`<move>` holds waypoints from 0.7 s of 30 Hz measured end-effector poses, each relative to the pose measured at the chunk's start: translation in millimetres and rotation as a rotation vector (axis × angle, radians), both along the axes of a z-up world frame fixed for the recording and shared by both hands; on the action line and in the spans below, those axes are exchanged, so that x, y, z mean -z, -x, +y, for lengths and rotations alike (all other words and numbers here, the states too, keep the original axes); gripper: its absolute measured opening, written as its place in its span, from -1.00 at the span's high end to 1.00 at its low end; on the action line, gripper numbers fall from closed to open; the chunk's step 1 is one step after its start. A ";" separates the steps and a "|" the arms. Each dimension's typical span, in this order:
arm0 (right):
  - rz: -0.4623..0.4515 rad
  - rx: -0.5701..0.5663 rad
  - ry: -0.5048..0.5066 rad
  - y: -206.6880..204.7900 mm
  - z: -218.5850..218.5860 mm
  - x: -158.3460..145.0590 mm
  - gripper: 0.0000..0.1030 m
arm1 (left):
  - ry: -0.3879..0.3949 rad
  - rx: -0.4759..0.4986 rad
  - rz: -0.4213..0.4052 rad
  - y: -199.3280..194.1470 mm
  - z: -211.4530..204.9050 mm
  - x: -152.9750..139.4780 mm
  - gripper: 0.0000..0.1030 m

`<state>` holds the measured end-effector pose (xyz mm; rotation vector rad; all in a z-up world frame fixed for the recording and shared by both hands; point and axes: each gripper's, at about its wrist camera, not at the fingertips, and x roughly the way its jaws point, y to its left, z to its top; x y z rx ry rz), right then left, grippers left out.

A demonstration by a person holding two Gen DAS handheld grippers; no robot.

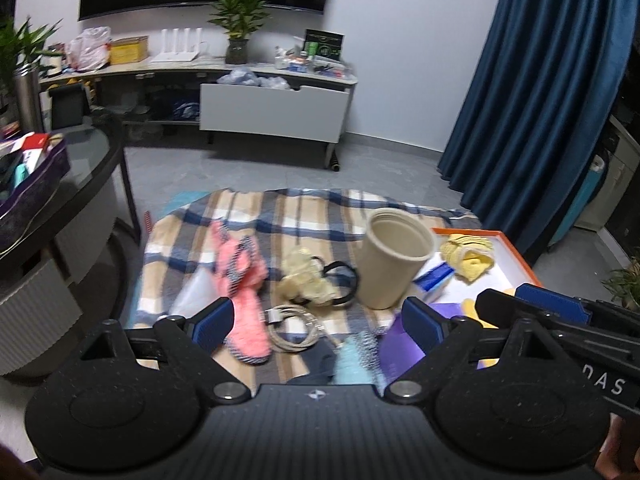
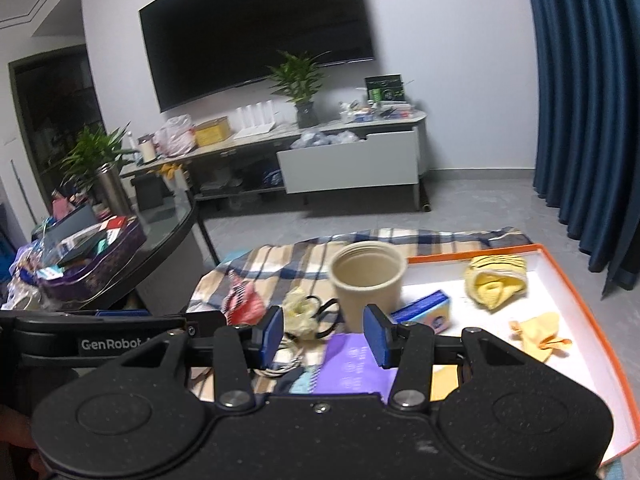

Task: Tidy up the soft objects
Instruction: 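Move both tools back toward the pile of soft items on the blanket, then grasp the white face mask with the left gripper while the right grasps the pink plush bunny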

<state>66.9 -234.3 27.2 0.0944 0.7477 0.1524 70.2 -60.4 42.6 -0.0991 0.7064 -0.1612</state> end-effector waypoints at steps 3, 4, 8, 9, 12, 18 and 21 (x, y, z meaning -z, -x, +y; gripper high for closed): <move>0.014 -0.026 0.003 0.3 12.5 4.2 -0.07 | 0.004 -0.025 0.008 1.6 15.4 3.1 -0.82; 0.018 -0.037 0.006 0.7 16.9 5.5 -0.08 | 0.006 -0.033 0.010 2.1 21.3 4.5 -0.82; 0.034 -0.072 0.014 4.8 30.9 11.9 -0.14 | -0.003 -0.078 0.024 2.1 46.4 13.8 -0.85; 0.041 -0.081 0.013 5.9 34.3 14.0 -0.14 | -0.005 -0.094 0.029 0.5 53.3 17.3 -0.85; 0.057 -0.110 0.021 9.0 44.6 20.0 -0.15 | -0.034 -0.134 0.055 -7.0 72.3 29.0 -0.86; 0.087 -0.142 0.025 9.1 62.4 31.5 -0.16 | -0.071 -0.154 0.096 -24.7 97.9 52.4 -0.87; 0.100 -0.146 0.030 7.6 69.5 36.7 -0.16 | -0.067 -0.136 0.113 -34.0 101.3 64.4 -0.86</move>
